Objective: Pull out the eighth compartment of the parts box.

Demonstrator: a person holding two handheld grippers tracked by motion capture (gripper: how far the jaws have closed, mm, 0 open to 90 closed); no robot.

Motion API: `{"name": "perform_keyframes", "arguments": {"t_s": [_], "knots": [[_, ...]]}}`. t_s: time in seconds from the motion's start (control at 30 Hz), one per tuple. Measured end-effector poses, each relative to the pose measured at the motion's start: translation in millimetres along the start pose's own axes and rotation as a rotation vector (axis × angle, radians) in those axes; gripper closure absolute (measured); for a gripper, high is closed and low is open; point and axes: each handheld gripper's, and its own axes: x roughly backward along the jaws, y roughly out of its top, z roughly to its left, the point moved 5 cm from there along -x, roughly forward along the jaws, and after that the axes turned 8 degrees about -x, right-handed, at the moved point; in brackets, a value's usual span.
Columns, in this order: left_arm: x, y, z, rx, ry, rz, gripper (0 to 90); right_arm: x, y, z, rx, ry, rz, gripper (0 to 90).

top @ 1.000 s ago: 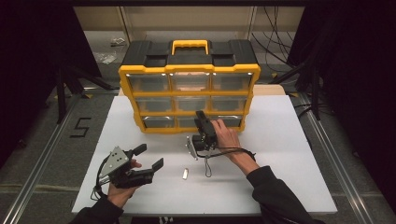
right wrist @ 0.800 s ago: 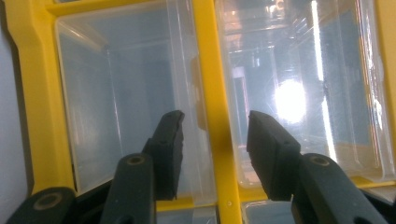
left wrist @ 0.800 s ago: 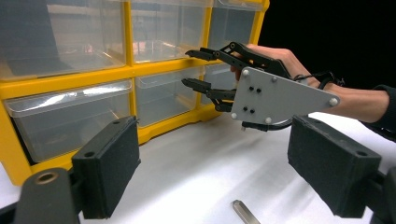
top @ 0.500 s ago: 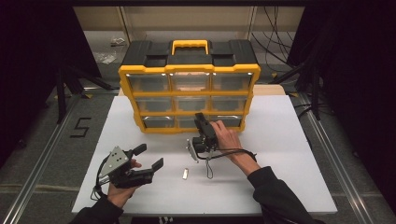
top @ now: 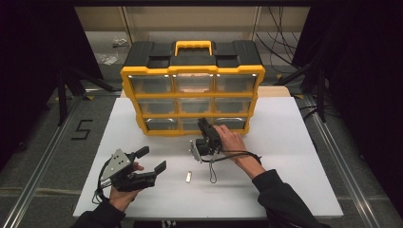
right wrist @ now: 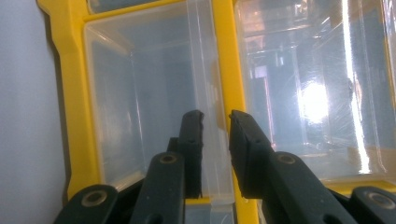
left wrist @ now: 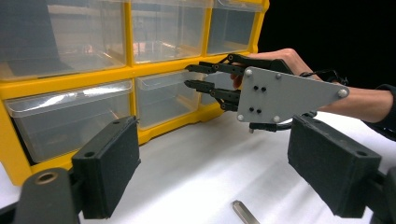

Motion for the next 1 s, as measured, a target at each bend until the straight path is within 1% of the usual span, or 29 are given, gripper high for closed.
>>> {"name": "perform_keyframes", "arguments": {"t_s": [0.03,0.07,0.17,0.27,0.43,0.7,0.8,1.0], "knots": [[0.0,0.0,0.0,0.000,0.000,0.000,16.1,0.8,-0.1,0.4,-0.006,0.002,0.005,75.9],[0.1,-0.1,0.0,0.000,0.001,0.000,16.1,1.2,0.1,-0.7,0.012,0.004,-0.001,76.0],[0.2,-0.3,0.5,0.002,0.002,0.001,16.1,4.0,0.5,-1.1,0.006,0.014,-0.004,76.1],[0.3,-0.2,0.5,0.002,0.003,0.001,16.1,7.5,1.2,-0.4,0.025,0.015,-0.009,76.5],[-0.1,-0.3,0.3,0.000,0.003,0.002,16.1,12.6,2.7,0.5,0.039,0.021,-0.019,76.8],[0.7,0.2,0.5,0.001,0.006,-0.001,16.1,15.8,3.8,1.8,0.047,0.024,-0.017,77.1],[0.7,0.2,0.5,0.000,0.007,-0.001,16.1,17.1,4.9,2.1,0.055,0.023,-0.032,77.2],[0.6,0.1,0.6,0.000,0.006,0.000,16.1,21.7,4.7,2.9,0.060,0.031,-0.032,77.3]]}}
